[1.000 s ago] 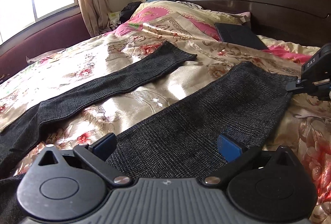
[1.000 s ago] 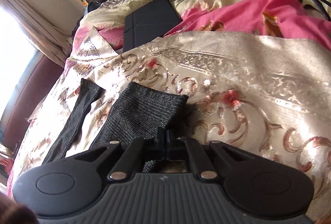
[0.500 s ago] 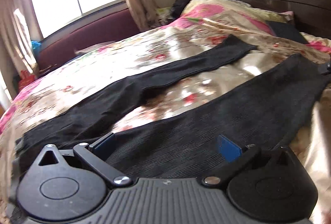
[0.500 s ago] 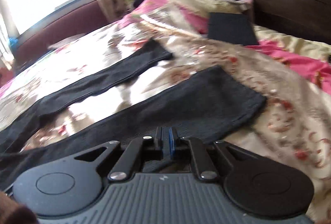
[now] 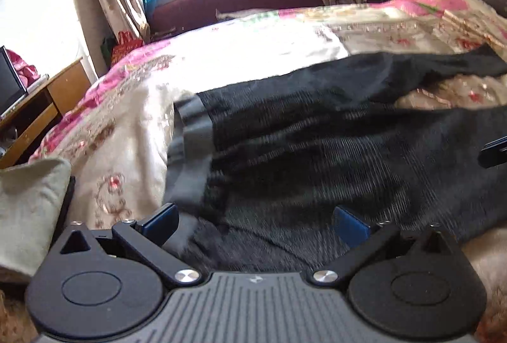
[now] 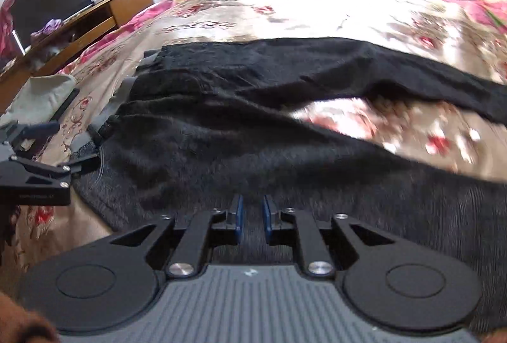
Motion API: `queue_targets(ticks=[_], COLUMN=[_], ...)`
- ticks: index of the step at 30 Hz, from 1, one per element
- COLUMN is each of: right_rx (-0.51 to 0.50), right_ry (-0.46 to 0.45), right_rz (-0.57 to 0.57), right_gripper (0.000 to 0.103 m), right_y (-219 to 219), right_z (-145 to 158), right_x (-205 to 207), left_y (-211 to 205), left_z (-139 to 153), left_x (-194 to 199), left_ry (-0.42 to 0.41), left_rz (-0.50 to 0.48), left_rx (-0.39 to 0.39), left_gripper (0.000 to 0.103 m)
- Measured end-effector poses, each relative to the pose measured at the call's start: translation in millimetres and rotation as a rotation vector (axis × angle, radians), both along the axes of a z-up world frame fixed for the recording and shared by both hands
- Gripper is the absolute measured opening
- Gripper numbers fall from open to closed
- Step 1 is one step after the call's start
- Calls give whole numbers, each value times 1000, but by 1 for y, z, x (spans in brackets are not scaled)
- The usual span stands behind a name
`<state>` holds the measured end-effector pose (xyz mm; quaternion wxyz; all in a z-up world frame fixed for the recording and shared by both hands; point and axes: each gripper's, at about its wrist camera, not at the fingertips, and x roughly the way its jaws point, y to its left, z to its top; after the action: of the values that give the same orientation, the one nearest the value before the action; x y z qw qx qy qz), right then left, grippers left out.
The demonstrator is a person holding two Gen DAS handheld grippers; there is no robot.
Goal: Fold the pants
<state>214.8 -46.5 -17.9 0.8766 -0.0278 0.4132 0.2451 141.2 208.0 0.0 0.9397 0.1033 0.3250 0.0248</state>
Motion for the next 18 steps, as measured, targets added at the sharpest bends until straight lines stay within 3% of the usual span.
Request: queue_targets(ticks=[5, 8, 11, 12, 15, 18], right_rx=[-141, -233, -275, -288, -355, -430], right_ry=[-81, -95, -45, -42, -30, -26], right_rz=[197, 274, 294, 305, 374, 469], right_gripper=[21, 21, 22, 24, 37, 37], right_y=[31, 41, 49, 53, 68, 84], right_z=[13, 17, 19, 20, 17, 10], right_x=[101, 160, 215, 230, 270, 299], left_y=[31, 51, 74, 80, 100, 111], left_z=[12, 14, 13, 12, 11, 7], left_x=[79, 132, 176, 187, 222, 247], left_ry=[-30, 4, 80, 112, 207, 254], left_rz=[-48, -84, -92, -97, -114, -154], left_rx=[28, 48, 64, 54, 15, 28], left_gripper=[103, 103, 103, 100, 68, 64])
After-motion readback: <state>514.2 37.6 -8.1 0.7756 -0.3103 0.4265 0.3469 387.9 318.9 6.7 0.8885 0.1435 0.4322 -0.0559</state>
